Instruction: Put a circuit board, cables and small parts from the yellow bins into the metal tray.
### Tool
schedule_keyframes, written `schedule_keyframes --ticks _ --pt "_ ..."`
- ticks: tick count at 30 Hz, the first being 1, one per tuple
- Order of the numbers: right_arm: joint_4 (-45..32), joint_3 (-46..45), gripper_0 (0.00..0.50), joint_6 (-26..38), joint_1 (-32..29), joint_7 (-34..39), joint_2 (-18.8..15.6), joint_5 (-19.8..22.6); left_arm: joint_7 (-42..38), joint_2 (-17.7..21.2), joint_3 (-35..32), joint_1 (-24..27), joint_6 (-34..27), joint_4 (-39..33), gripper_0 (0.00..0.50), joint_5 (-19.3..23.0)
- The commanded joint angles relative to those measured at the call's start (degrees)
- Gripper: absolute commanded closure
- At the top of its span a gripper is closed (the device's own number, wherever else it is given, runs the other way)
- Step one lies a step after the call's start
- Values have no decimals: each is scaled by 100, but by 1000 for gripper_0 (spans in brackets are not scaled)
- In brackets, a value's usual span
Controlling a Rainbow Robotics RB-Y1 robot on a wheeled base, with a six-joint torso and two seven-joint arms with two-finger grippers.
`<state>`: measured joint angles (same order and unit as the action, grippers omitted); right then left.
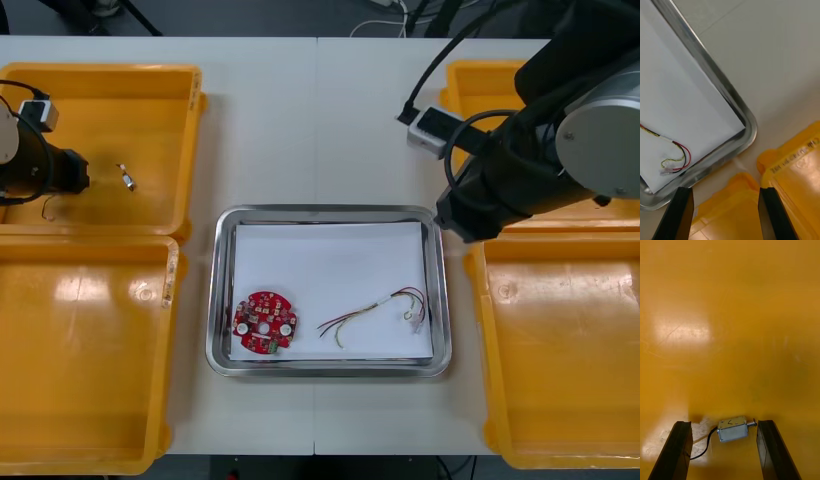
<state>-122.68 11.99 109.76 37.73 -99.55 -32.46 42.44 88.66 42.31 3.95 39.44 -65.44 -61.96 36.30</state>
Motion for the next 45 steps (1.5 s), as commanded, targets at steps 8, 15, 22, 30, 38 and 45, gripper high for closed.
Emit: schedule_keyframes --ticks 8,15,22,30,38,45 --pt "948 -1313 0 24 586 419 -419 1 644 -39 132 204 233 114 0 70" --pt "1818 -1761 0 24 920 463 -410 -508 644 -39 229 204 374 193 0 132" --pt "2715 -2095 0 24 1281 568 -279 -1247 644 -39 229 195 365 193 0 184" --pt "3602 -2509 0 24 1615 718 -138 -1721 644 -39 229 186 374 193 497 211" --pt "4218 -2579 0 24 1826 1386 -129 -1844 635 -39 220 178 374 193 500 211" --pt "4763 -2579 0 24 2081 2098 -41 -1950 635 5 220 213 224 185 500 176"
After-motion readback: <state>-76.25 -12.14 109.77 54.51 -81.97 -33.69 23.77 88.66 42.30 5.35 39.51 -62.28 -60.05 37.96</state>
